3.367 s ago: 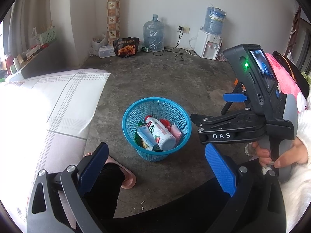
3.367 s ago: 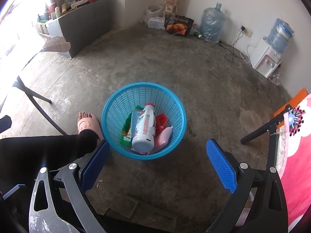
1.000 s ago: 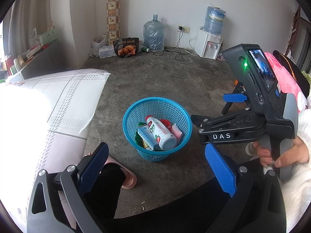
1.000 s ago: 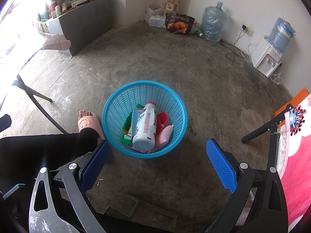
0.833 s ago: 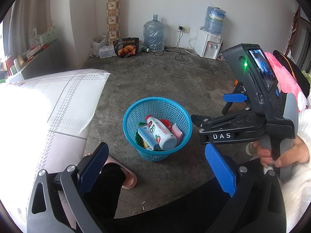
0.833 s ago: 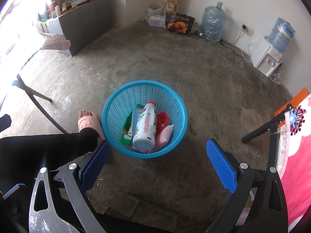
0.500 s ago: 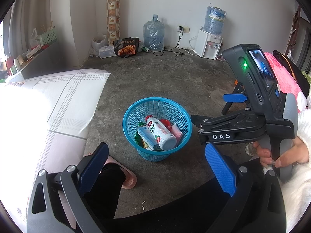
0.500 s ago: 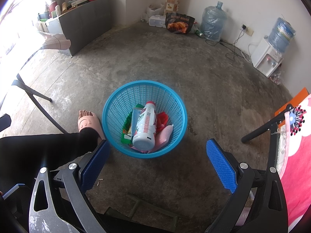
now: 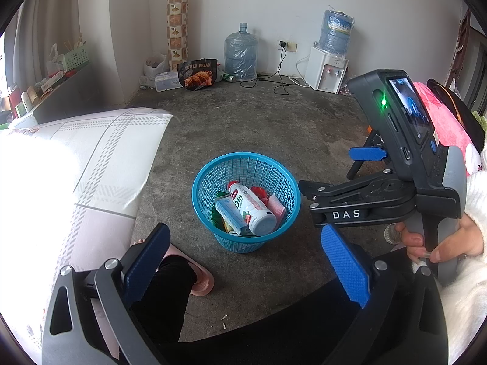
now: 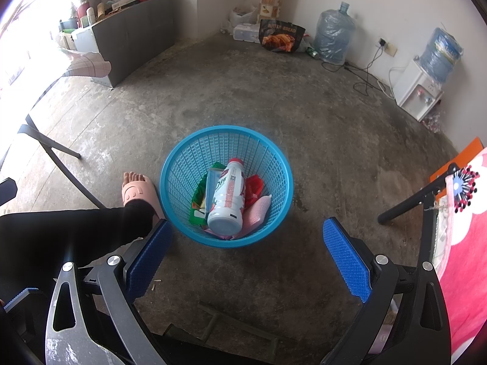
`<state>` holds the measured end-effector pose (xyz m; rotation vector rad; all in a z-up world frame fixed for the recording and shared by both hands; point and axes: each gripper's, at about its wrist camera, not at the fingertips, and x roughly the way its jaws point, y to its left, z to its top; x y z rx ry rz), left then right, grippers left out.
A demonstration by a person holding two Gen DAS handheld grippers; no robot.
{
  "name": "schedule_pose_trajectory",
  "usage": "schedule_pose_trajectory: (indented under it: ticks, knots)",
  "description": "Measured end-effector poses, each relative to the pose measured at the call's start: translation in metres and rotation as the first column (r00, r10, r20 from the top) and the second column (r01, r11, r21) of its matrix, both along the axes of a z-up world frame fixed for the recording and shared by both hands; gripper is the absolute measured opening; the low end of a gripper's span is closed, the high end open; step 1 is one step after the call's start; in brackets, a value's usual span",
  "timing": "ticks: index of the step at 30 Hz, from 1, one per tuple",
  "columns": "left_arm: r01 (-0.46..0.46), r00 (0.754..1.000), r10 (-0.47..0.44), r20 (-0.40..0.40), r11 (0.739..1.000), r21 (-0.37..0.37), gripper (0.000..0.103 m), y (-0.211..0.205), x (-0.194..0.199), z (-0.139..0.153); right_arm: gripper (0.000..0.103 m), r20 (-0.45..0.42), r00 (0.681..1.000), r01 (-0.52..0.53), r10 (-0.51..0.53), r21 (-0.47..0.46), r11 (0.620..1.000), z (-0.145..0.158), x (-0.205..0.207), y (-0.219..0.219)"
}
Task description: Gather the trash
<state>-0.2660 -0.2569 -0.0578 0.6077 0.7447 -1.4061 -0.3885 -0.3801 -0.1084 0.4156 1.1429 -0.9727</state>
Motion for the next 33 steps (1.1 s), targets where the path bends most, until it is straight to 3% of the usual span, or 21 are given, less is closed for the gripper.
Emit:
schedule_pose_trajectory:
  ticks: [33]
  knots:
    - [0.001,1.0,-0.001,0.002,1.0,-0.005,0.098,0.0002,-0.0008,0.0002,0.095,-0.011,1.0,-0.004,0.004,0.017,1.0,-0.006,-0.0016,0.0008]
